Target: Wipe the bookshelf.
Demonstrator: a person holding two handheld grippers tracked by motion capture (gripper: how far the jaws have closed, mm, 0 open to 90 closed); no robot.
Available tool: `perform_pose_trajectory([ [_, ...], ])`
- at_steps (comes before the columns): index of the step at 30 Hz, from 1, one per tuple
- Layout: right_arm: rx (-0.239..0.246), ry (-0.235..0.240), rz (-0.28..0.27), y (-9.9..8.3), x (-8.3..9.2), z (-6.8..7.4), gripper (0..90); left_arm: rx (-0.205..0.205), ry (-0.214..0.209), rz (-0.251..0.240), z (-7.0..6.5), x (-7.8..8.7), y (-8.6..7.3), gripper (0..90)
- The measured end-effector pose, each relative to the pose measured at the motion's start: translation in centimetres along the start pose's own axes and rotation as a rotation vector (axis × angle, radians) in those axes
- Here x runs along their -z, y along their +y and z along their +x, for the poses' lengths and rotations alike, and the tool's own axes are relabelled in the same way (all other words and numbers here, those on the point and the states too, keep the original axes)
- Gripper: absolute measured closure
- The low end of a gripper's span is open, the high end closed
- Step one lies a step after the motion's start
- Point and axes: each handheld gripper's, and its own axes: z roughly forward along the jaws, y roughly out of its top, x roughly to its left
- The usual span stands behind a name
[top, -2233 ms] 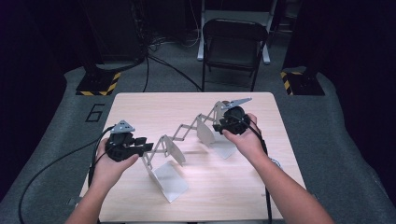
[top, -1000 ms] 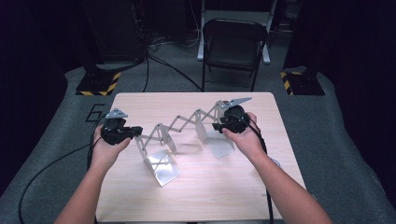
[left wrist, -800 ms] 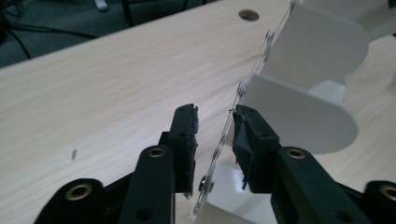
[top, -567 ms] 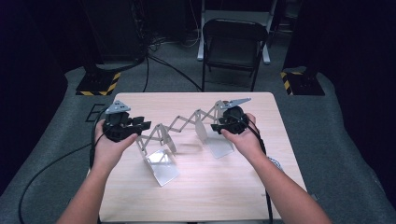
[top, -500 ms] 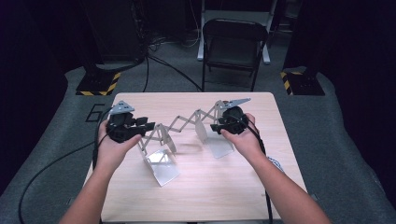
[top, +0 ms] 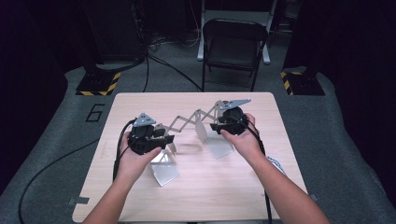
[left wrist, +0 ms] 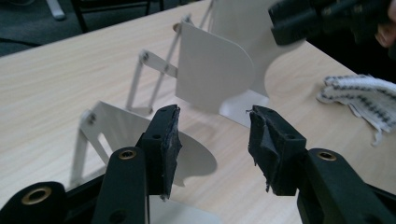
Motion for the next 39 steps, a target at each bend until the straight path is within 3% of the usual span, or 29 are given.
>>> perform_pose_trajectory([
  [1, 0.009, -0.017, -0.008, 0.0, 0.2, -0.4, 54.6, -0.004, -0.002, 0.004, -0.2, 0.0, -0.3, 52.4],
  [7, -0.045, -0.061, -0.042, -0.3, 1.6, -2.4, 54.0, -0.006, -0.018, 0.013, -1.3, -0.2, -2.0, 52.1],
  [12, -0.045, -0.109, -0.051, -0.4, 2.0, -3.1, 54.0, -0.001, -0.034, 0.021, -1.7, -0.7, -2.8, 52.3],
  [17, -0.037, -0.163, -0.028, -0.5, 1.9, -3.7, 54.2, -0.007, -0.039, 0.026, -1.9, -1.1, -3.2, 52.2],
  [19, -0.058, -0.168, -0.011, -0.8, 1.6, -4.0, 54.8, -0.006, -0.047, 0.022, -1.9, -1.1, -3.3, 52.3],
  [23, -0.066, -0.154, 0.037, -1.5, 0.8, -4.6, 70.8, -0.015, -0.053, 0.005, -1.9, -1.0, -3.4, 52.4],
  [24, -0.073, -0.149, 0.035, -1.7, 0.6, -4.6, 75.3, 0.003, -0.054, 0.000, -2.0, -1.0, -3.5, 52.4],
  [27, -0.077, -0.139, 0.057, -2.0, 0.4, -4.7, 84.5, 0.000, -0.055, 0.005, -2.1, -0.9, -3.5, 52.2],
  [29, -0.084, -0.153, 0.063, -2.0, 0.5, -4.5, 85.6, -0.017, -0.048, 0.008, -2.1, -0.9, -3.5, 52.2],
  [39, -0.043, -0.190, 0.121, -3.3, 2.5, -2.3, 84.6, -0.008, -0.051, -0.004, -2.6, -0.4, -3.4, 52.2],
])
